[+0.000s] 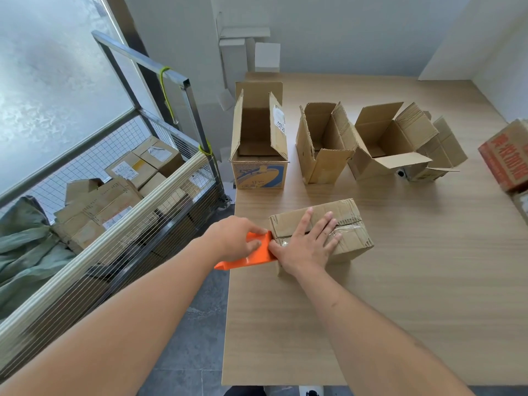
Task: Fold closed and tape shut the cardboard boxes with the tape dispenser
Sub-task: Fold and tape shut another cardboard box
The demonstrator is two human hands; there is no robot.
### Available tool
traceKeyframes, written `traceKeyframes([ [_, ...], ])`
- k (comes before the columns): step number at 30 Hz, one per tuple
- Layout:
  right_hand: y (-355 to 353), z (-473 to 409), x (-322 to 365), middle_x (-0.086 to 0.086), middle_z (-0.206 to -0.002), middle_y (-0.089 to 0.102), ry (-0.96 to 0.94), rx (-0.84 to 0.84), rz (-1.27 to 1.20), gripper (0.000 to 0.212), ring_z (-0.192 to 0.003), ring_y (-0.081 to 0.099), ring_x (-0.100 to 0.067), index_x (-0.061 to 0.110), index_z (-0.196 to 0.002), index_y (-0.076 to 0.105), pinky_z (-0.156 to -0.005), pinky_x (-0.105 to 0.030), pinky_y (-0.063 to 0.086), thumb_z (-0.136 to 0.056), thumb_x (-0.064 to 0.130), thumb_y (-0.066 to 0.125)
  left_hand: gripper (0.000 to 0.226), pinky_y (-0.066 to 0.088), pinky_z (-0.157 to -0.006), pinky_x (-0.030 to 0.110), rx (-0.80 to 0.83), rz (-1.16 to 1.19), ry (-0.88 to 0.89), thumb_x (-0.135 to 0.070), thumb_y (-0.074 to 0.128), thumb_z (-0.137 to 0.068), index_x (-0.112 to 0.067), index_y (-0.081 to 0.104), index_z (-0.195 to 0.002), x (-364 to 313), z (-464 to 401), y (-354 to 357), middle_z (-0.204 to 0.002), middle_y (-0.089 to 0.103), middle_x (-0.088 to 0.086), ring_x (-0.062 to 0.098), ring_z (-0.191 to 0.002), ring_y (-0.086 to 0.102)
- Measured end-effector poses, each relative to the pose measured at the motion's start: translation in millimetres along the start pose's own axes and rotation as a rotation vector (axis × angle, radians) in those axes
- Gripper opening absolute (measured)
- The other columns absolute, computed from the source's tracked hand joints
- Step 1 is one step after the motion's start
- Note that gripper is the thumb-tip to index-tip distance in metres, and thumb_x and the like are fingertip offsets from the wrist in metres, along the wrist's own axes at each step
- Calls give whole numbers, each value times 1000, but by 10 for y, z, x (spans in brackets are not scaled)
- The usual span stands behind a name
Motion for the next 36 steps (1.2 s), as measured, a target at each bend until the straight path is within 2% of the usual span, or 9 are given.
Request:
traceKeyframes([
  [6,13,2,-6,-33,-156,-35,-13,-4,5,133,-147,-31,-48,12,-150,-38,-117,-66,-14,-75,87,42,40,46,-72,31,-17,10,-31,-54,54,-93,-56,58,-132,0,-6,11,-128,65,-11,17,-107,62],
  [12,-9,24,-4,-34,-156,-33,-22,-5,3,130,-147,-29,-49,11,-151,-36,-117,-66,-13,-78,87,40,33,49,-75,32,18,83,-98,-52,58,-92,-51,67,-123,28,-118,0,-126,65,-15,12,-92,54],
  [18,-12,28,16,-36,-155,-32,-30,-7,3,131,-147,-29,-50,9,-150,-36,-117,-67,-12,-79,84,45,27,50,-78,32,6,110,-128,-49,60,-89,-48,73,-112,51,-197,-17,-119,69,-13,15,-94,59],
  [22,14,56,12,-35,-155,-34,-104,-18,19,131,-146,-32,-49,10,-151,-35,-117,-67,-14,-78,86,42,30,55,-81,36,15,22,-175,-48,58,-89,-43,74,-114,152,-135,175,-120,71,-5,23,-102,66],
  [25,22,39,10,-34,-155,-35,-146,-27,37,130,-146,-32,-48,11,-151,-36,-117,-66,-15,-77,87,39,31,47,-71,31,-77,72,-162,-52,53,-91,-51,70,-118,235,-54,310,-119,69,-9,19,-100,65],
  [30,-30,52,57,-35,-155,-33,-134,25,59,132,-147,-30,-50,9,-154,-31,-117,-66,-16,-79,83,49,32,48,-74,33,-143,46,-164,-55,50,-93,-56,65,-120,400,-28,216,-122,69,-13,19,-106,66],
  [33,-97,67,101,-36,-157,-30,-121,49,64,139,-148,-25,-51,8,-156,-25,-120,-66,-7,-76,66,72,34,54,-84,38,-218,51,-144,-54,49,-97,-55,59,-130,506,105,114,-124,69,-13,20,-109,66],
  [34,-123,65,99,-35,-158,-28,-120,63,76,142,-149,-23,-51,8,-157,-22,-121,-65,-5,-73,60,79,37,53,-83,39,-249,70,-125,-54,49,-99,-54,55,-135,525,162,79,-120,71,-10,21,-105,66],
  [36,-178,49,60,-31,-161,-25,-139,92,120,146,-151,-19,-48,11,-158,-19,-123,-61,-4,-67,56,86,46,49,-68,36,-287,110,-73,-52,49,-101,-55,41,-146,544,265,0,-93,71,-6,17,-79,64],
])
Point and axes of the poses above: each hand's wrist, its own z-axis away from the middle knuckle, its own y-axis out of the palm, x = y × z, the point moved 5 cm from there along -z, towards the middle knuckle
